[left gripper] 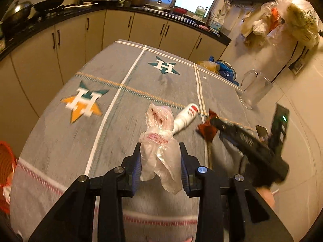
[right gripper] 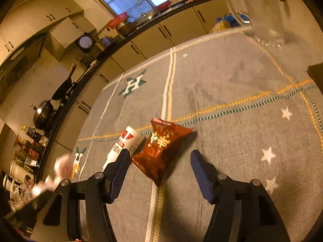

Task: Collect trash
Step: 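Grasp the white plastic bag with the left tool while the right tool grasps the brown snack bag, then lift the white bag with the left tool while the right tool lifts the snack bag, then carry the white bag and snack bag over the red wastebasket with both tools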

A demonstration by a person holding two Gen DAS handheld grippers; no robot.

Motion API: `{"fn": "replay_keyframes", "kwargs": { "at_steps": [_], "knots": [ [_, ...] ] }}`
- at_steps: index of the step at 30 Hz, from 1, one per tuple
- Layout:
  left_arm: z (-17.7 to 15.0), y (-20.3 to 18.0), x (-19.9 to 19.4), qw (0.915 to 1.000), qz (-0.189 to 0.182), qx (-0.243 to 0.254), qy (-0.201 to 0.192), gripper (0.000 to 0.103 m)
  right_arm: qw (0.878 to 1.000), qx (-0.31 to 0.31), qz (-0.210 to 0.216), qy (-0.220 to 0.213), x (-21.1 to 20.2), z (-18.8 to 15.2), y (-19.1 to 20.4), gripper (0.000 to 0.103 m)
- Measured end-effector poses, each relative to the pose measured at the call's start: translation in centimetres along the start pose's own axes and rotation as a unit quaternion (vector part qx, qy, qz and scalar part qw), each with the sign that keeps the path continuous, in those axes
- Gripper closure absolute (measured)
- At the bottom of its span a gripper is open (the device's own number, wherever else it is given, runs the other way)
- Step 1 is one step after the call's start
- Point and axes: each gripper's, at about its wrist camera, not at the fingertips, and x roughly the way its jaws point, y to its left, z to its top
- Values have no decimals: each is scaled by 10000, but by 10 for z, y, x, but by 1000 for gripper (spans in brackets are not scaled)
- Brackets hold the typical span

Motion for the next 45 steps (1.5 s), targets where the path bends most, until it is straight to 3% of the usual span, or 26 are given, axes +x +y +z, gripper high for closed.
{"fn": "replay_keyframes", "kwargs": {
  "at_steps": [4, 6, 7, 8, 21, 27, 32, 39, 45],
  "knots": [
    [-22, 0, -14, 9993, 326, 122, -155, 71, 9994, -232, -272, 11, 15, 0, 13, 35],
    [-32, 1, -21, 9981, 524, 180, -269, 71, 9986, -366, -376, -8, 15, 0, 16, 40],
    [-35, 0, -24, 9975, 601, 188, -308, 71, 9984, -410, -385, 46, 17, -1, 15, 62],
    [-40, 2, -28, 9968, 687, 188, -351, 71, 9986, -403, -343, 95, 18, -1, 14, 68],
    [-70, 53, -93, 9877, 1313, -260, -805, 71, 9990, -302, -298, -127, -7, -2, 12, 70],
    [-82, 75, -139, 9743, 1854, -233, -1262, 70, 9961, -685, -430, -343, -20, -12, 31, 70],
    [-97, 99, -169, 9573, 2342, -306, -1666, 70, 9914, -1051, -629, -454, -29, -26, 48, 70],
    [-104, 137, -187, 9560, 2247, -680, -1760, 70, 9905, -1267, -462, -255, -52, -51, 73, 70],
    [-112, 145, -180, 9596, 2144, -769, -1653, 70, 9876, -1567, 113, -27, -80, -87, 109, 70]
  ]
}}
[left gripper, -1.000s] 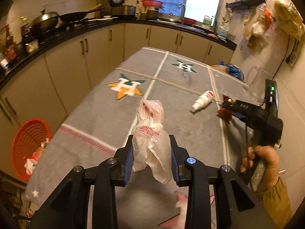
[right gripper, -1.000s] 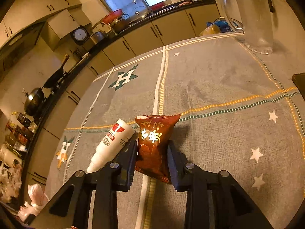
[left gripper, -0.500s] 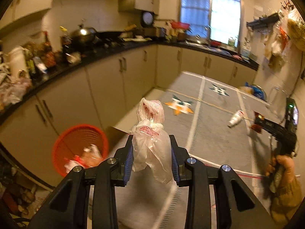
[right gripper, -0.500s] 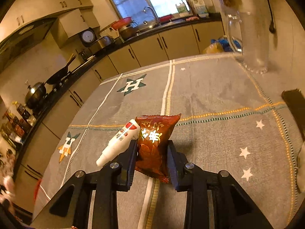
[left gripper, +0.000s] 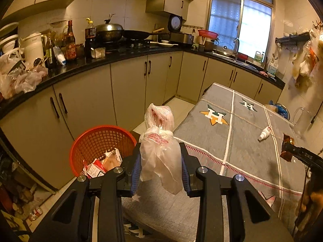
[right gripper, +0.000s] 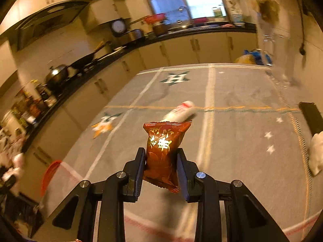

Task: Collect trash
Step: 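Carry the white bag and snack bag over the red wastebasket with both tools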

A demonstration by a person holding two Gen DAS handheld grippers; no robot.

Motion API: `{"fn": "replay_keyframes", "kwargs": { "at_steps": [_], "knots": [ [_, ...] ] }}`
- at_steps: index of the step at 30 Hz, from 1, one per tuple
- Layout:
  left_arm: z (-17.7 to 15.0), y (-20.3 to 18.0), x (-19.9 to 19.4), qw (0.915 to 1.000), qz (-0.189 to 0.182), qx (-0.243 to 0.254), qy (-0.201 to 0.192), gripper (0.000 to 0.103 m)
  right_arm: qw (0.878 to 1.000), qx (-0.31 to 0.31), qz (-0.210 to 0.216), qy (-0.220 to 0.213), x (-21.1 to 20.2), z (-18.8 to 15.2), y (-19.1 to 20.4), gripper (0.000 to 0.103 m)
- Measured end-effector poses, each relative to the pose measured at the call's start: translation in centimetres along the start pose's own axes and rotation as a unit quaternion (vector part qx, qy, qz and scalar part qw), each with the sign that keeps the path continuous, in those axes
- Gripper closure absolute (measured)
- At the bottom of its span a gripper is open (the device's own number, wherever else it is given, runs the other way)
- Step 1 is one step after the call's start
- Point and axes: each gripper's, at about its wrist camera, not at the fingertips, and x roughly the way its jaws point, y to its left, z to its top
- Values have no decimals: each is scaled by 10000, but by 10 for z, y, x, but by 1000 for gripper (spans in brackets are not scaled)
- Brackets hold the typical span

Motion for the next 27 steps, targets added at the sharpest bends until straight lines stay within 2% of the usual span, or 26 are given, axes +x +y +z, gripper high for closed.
{"fn": "replay_keyframes", "kwargs": {
  "at_steps": [6, 11, 27],
  "knots": [
    [-4, 10, 1, 9999, 7, -73, 78, 70, 9981, -344, 505, 122, -16, -21, 51, 70],
    [-8, 19, 1, 9998, 46, -129, 124, 70, 9962, -483, 705, 153, -22, -36, 78, 70],
    [-26, 68, 19, 9972, 269, -459, 528, 70, 9902, -833, 1016, 479, -17, -64, 143, 70]
  ]
}}
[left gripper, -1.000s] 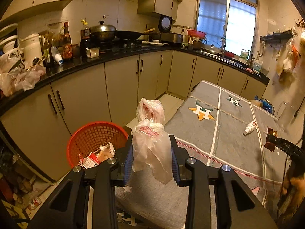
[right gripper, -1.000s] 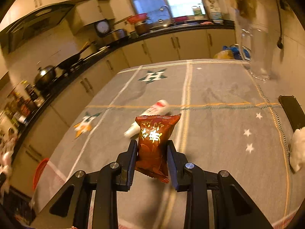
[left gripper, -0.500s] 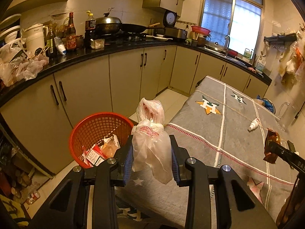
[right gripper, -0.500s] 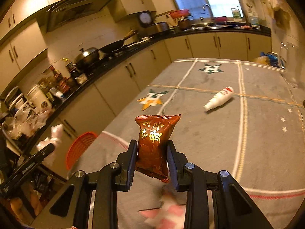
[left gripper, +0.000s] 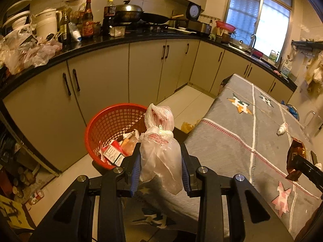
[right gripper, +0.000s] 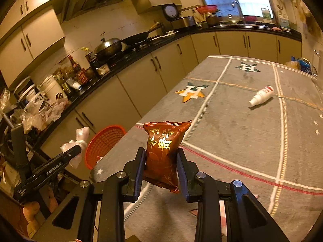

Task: Collect trash
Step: 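Carry the white bag and snack bag over the red wastebasket with both tools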

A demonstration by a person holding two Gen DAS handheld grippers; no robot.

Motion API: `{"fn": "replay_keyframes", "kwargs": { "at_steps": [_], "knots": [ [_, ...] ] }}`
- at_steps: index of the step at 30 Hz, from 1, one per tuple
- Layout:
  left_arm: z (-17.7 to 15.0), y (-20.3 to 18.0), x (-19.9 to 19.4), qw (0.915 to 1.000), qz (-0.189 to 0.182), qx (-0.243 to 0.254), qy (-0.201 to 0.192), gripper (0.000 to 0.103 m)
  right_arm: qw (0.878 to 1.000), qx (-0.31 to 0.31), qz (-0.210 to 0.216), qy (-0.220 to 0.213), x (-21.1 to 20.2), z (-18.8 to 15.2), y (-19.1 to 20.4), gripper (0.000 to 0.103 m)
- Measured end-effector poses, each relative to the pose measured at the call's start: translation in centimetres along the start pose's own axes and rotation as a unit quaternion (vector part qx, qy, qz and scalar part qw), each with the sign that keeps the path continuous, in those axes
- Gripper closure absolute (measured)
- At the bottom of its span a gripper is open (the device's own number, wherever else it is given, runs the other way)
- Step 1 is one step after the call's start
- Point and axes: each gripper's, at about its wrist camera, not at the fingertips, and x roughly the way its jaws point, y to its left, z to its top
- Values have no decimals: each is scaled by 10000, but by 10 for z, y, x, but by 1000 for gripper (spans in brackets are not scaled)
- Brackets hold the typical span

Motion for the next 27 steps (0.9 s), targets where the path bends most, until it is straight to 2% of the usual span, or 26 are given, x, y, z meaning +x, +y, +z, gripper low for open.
{"fn": "replay_keyframes", "kwargs": {
  "at_steps": [13, 27],
  "knots": [
    [-4, 25, 20, 9994, 98, -189, 256, 70, 9990, -310, 112, 300, 29, -7, 33, 70],
    [-6, 43, 34, 9982, 225, -377, 413, 70, 9974, -490, 178, 506, 50, -9, 51, 70]
  ]
}}
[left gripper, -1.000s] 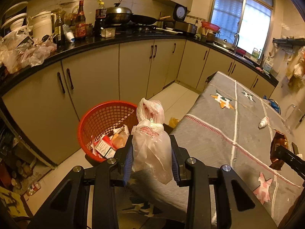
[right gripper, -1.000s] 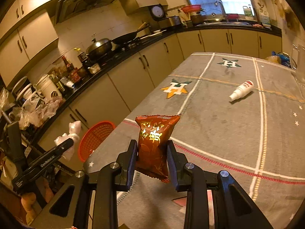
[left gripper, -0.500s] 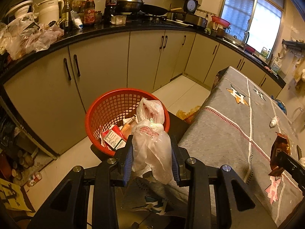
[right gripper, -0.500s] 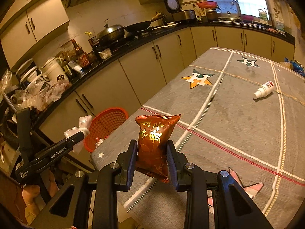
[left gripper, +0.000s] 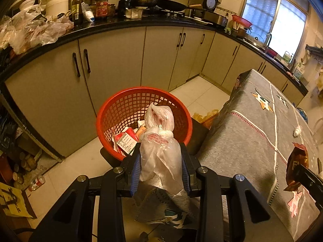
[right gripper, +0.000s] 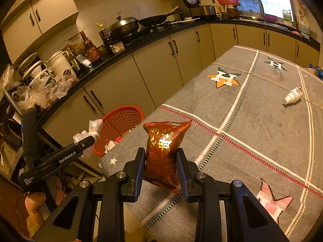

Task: Collect trash
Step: 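Carry the white bag and snack bag over the red wastebasket with both tools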

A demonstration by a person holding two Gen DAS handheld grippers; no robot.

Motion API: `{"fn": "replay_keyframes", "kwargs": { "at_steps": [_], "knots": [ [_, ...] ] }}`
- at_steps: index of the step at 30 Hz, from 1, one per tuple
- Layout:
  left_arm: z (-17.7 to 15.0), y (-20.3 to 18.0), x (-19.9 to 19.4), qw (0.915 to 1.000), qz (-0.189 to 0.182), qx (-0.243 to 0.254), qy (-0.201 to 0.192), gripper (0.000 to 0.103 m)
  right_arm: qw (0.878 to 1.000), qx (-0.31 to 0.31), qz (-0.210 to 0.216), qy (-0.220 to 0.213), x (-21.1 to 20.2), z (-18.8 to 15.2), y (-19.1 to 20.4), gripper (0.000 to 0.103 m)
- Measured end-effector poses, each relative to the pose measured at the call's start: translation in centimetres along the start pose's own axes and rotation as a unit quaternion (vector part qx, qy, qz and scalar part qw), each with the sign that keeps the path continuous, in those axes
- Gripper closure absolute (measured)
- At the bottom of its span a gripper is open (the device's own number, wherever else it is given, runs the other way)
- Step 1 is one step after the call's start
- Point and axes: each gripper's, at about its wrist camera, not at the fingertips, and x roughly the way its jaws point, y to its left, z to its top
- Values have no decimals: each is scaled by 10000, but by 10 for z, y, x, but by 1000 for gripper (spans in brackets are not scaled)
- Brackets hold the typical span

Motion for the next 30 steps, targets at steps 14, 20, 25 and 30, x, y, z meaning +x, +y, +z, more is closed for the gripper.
{"fn": "replay_keyframes", "kwargs": {
  "at_steps": [14, 20, 25, 30],
  "knots": [
    [-1, 11, 2, 9998, 184, 40, -100, 70, 9996, -244, 54, 131, 14, 1, 17, 70],
    [-1, 16, 4, 9997, 212, 7, -107, 70, 9991, -381, 54, 154, 20, 4, 26, 70],
    [-1, 24, 6, 9997, 217, -52, -90, 70, 9987, -459, 65, 197, 26, 8, 32, 70],
    [-2, 31, 10, 9996, 227, -133, -51, 70, 9981, -525, 101, 292, 36, 10, 39, 70]
  ]
}}
